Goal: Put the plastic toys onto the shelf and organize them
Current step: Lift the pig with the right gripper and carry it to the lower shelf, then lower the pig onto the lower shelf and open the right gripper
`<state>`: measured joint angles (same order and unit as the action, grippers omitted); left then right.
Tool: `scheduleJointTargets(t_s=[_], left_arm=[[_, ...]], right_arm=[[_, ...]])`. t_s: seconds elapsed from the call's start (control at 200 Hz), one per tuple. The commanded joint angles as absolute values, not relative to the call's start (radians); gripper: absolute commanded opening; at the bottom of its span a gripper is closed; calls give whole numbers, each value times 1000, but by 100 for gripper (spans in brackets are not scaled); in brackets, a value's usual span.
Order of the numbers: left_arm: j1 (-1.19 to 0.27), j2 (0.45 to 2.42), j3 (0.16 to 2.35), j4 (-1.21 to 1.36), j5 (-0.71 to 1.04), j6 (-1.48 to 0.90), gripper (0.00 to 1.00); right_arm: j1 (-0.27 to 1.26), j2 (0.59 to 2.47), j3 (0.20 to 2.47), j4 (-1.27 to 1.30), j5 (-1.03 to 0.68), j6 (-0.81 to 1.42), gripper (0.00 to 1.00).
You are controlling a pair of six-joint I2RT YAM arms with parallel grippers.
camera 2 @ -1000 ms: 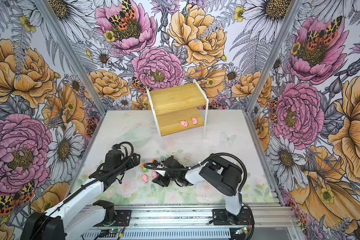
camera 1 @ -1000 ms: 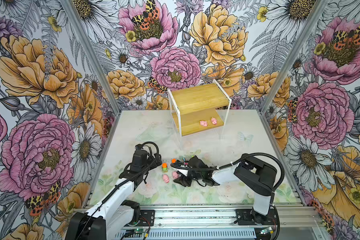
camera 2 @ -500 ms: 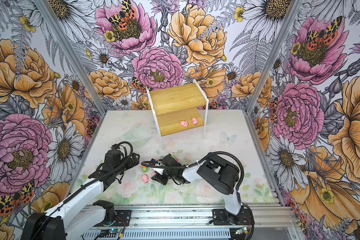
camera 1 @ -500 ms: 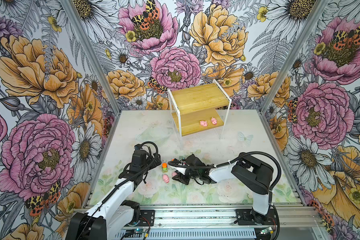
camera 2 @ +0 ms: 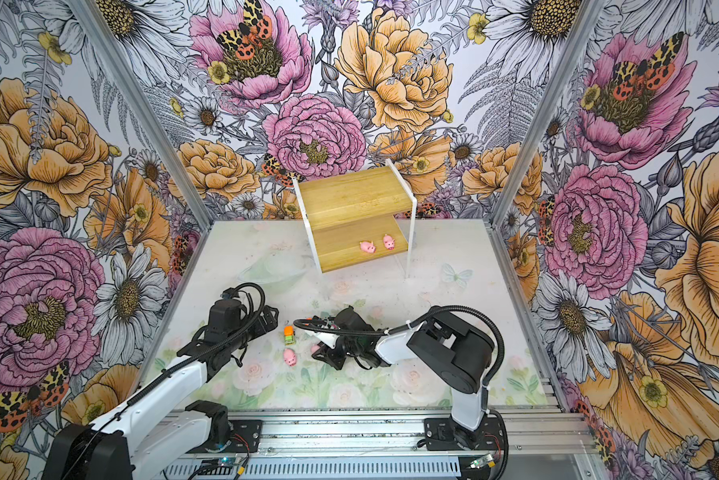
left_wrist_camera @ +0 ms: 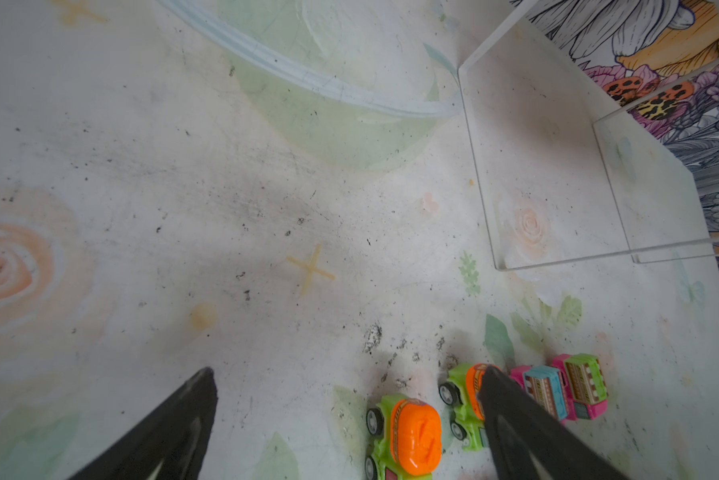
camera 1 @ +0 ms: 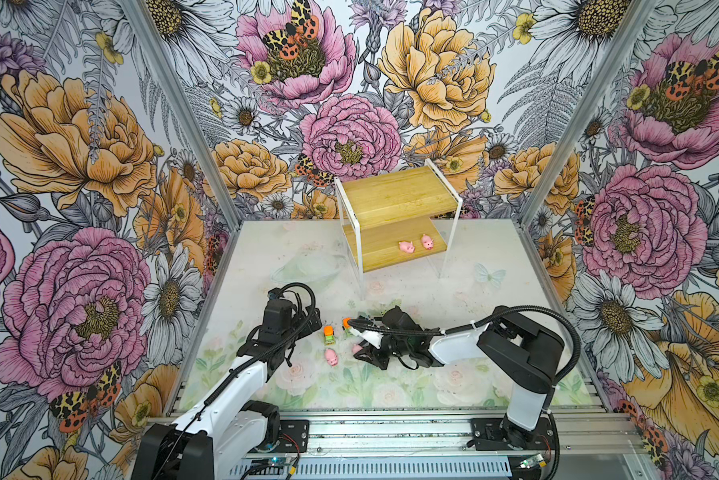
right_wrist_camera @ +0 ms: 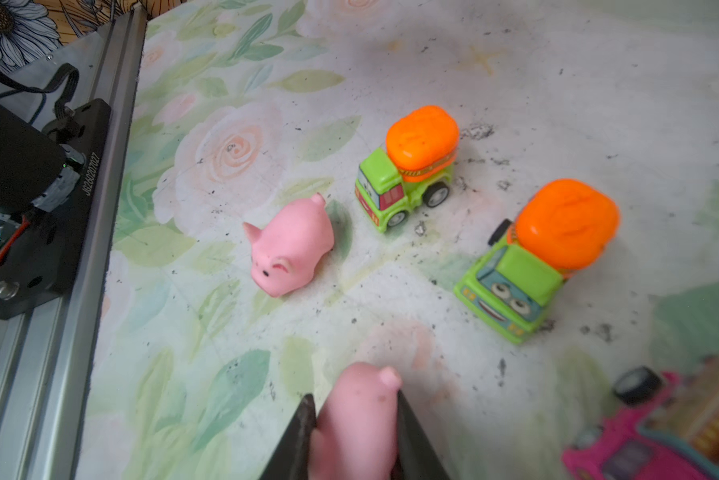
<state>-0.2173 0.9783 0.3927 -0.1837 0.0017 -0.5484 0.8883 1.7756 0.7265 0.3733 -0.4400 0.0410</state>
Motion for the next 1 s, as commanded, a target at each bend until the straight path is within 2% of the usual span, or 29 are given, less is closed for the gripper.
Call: scheduleJointTargets(t_s=[0.0,0.18,0.38,0.645,0.996], left_arm=[[-205,993,420,-154,24,-533,99],[-201,1007,428,-137,38,-526,99],[-196,1042,438,-112,69,-520,99],[-198,1054,454,-112,82,-520,99],[-197,1006,455,-150,66,-518,99]], right_arm=[[833,1632,701,393,-439,69,29],[677,1486,721,337,-400,39,30],[552,1518,872,257,-390,-27,30],[512,1601,1036,207,-351,-87,31],[494,1689,1106,220,-278,-89,31]])
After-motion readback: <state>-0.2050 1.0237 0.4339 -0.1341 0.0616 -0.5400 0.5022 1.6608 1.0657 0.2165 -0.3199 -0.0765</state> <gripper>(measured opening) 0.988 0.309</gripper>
